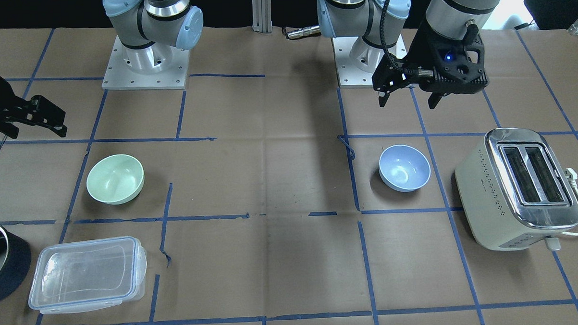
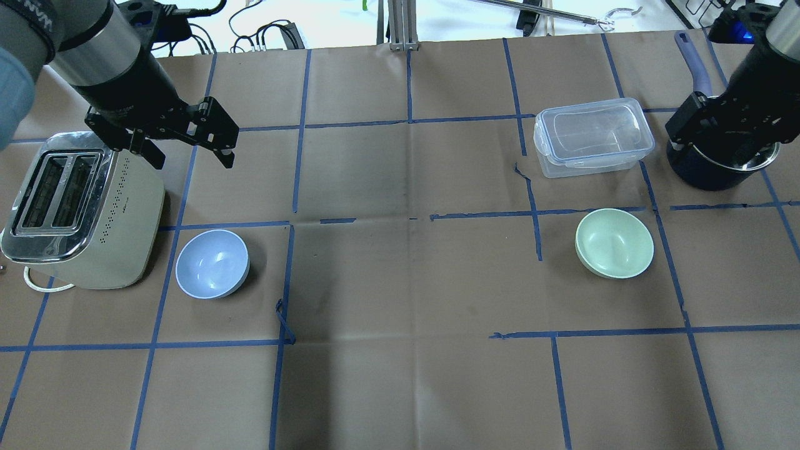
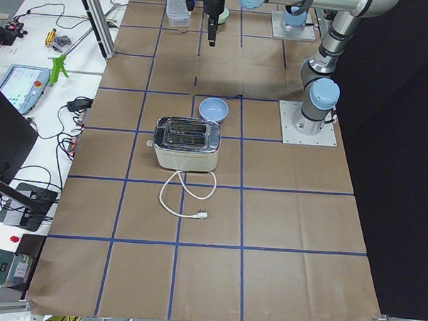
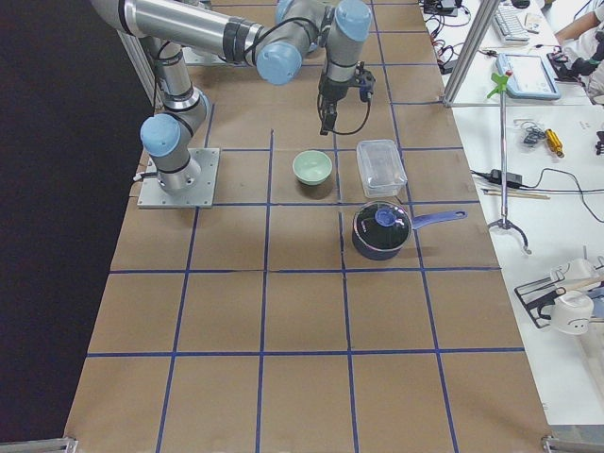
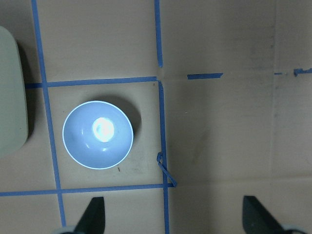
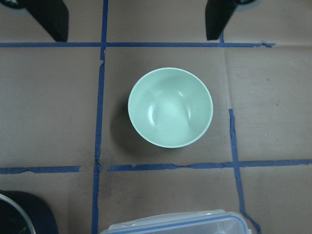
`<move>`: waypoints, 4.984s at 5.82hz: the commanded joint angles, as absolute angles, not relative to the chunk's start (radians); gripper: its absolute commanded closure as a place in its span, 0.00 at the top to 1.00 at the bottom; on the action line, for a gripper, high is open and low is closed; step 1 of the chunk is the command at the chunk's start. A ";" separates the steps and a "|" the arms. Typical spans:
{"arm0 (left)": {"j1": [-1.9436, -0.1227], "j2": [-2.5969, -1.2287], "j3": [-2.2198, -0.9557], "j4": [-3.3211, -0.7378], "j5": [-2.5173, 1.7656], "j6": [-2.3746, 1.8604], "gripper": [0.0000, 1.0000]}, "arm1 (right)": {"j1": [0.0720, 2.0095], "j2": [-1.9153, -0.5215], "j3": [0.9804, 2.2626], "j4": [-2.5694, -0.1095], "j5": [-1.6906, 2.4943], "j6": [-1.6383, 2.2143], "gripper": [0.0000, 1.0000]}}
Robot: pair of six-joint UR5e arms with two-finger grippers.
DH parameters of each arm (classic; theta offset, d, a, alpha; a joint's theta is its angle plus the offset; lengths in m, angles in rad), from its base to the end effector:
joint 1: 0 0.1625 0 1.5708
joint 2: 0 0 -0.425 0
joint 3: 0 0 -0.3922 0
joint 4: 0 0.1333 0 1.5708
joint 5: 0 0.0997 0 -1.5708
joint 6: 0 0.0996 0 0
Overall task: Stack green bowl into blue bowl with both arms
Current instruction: 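Lower the left gripper to the blue bowl while the right lowers to the green bowl, then grasp the blue bowl rim with the left gripper while the right grasps the green bowl, then carry the blue bowl to center with the left gripper while the right lifts the green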
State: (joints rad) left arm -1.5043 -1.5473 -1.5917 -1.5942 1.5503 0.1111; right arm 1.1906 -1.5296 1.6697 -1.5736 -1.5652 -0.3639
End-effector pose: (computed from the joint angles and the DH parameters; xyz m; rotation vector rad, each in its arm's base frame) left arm -0.1032 -0.4878 0.4868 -0.0692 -3.1184 -0.0295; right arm -0.0579 -0.5056 0.4201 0.0257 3.0803 0.1942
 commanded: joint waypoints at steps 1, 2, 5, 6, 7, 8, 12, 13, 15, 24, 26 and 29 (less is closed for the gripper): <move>-1.482 -1.583 -1.696 -1.542 1.552 0.115 0.97 | 1.152 -1.525 1.854 -1.766 -1.572 -0.408 1.00; -1.482 -1.589 -1.818 -1.400 1.554 0.114 0.96 | 1.155 -1.526 1.958 -1.883 -1.572 -0.400 1.00; -1.447 -1.659 -2.077 -1.060 1.562 0.173 0.94 | 1.155 -1.401 2.123 -2.233 -1.574 -0.411 1.00; -1.445 -1.710 -2.079 -1.060 1.563 0.172 0.94 | 1.155 -1.379 2.125 -2.230 -1.572 -0.411 1.00; -1.443 -1.751 -2.079 -1.063 1.565 0.166 0.90 | 1.155 -1.381 2.123 -2.230 -1.572 -0.410 0.78; -1.443 -1.784 -2.074 -1.063 1.565 0.166 0.82 | 1.155 -1.382 2.123 -2.214 -1.574 -0.405 0.29; -1.447 -1.778 -2.059 -1.055 1.588 0.153 0.00 | 1.167 -1.394 2.067 -2.169 -1.563 -0.405 0.08; -1.465 -1.760 -2.036 -1.063 1.591 0.129 0.00 | 1.181 -1.419 1.969 -2.028 -1.560 -0.396 0.08; -1.639 -1.779 -1.914 -1.086 1.583 0.040 0.00 | 1.224 -1.428 1.777 -1.799 -1.562 -0.365 0.08; -2.066 -2.102 -1.595 -0.999 1.653 -0.092 0.97 | 1.224 -1.519 1.646 -1.594 -1.559 -0.368 0.08; -2.050 -2.002 -1.580 -1.079 1.658 -0.091 0.98 | 1.224 -1.519 1.647 -1.594 -1.543 -0.367 0.08; -1.820 -1.707 -1.556 -1.403 1.553 -0.072 0.98 | 1.247 -1.520 1.648 -1.594 -1.490 -0.286 0.08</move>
State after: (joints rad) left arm -1.9040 -1.7962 -1.5648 -1.3209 1.5993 -0.0767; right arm 1.2333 -1.5205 1.6483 -1.5938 -1.5229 -0.3314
